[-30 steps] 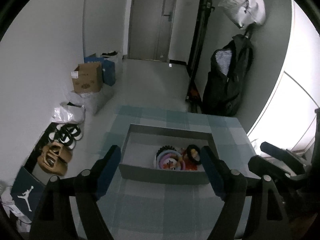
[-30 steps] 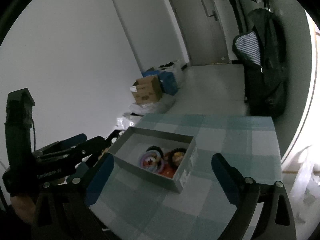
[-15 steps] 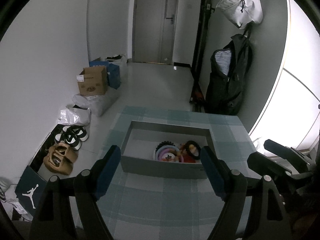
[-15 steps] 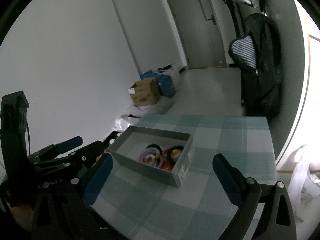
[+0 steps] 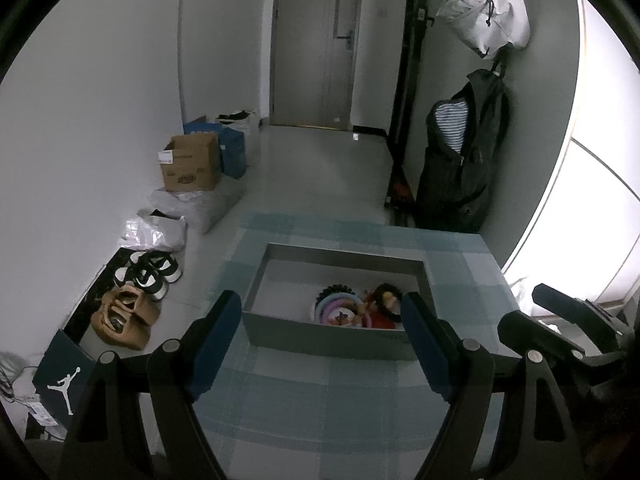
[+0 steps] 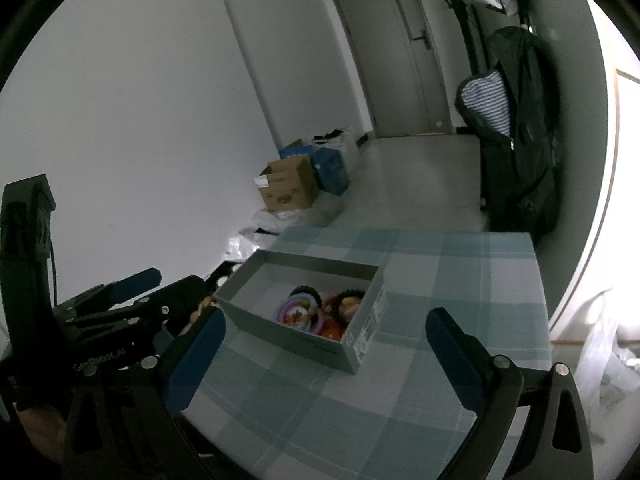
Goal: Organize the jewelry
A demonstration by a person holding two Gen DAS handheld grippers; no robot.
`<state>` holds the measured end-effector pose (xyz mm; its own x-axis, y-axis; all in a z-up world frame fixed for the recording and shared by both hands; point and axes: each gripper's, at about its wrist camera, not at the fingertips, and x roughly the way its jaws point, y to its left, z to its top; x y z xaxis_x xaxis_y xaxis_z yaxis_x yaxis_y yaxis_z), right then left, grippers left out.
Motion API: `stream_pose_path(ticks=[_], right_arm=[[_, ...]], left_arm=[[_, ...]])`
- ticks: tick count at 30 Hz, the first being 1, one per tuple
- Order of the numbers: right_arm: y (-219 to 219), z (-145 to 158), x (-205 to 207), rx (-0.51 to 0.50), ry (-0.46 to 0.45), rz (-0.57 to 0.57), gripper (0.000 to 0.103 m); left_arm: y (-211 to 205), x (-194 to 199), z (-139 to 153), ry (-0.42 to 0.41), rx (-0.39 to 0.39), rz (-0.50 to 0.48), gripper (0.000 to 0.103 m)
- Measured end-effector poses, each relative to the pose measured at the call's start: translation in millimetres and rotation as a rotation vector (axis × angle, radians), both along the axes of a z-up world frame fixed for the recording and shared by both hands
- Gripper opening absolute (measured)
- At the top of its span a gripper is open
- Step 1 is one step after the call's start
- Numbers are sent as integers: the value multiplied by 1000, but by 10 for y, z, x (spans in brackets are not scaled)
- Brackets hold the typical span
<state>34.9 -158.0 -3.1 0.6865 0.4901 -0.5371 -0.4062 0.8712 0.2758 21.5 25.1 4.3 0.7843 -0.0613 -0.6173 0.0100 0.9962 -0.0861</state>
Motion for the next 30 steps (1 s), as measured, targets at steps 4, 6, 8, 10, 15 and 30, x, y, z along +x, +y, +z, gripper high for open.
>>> stream_pose_path(ticks=[4, 6, 8, 10, 15, 30], right_arm=[[-6, 6, 2, 0, 1, -1, 101], [-6, 2, 3, 4, 1, -1, 101], [-9, -3, 4, 2, 2, -2, 101], [-11, -9, 3, 3, 3, -1, 101], [-10, -5, 7, 2, 3, 1, 101], [-5, 2, -8, -4, 5, 4, 101]], left_arm=[[10, -3, 8, -6, 2, 9, 79], [13, -2, 8, -6, 4, 17, 79], [10, 4, 4, 0, 1, 17, 79], [8, 4, 5, 0, 1, 18, 79], [5, -3, 16, -15, 4, 23, 79], [-37, 29, -8, 18, 1, 25, 79]])
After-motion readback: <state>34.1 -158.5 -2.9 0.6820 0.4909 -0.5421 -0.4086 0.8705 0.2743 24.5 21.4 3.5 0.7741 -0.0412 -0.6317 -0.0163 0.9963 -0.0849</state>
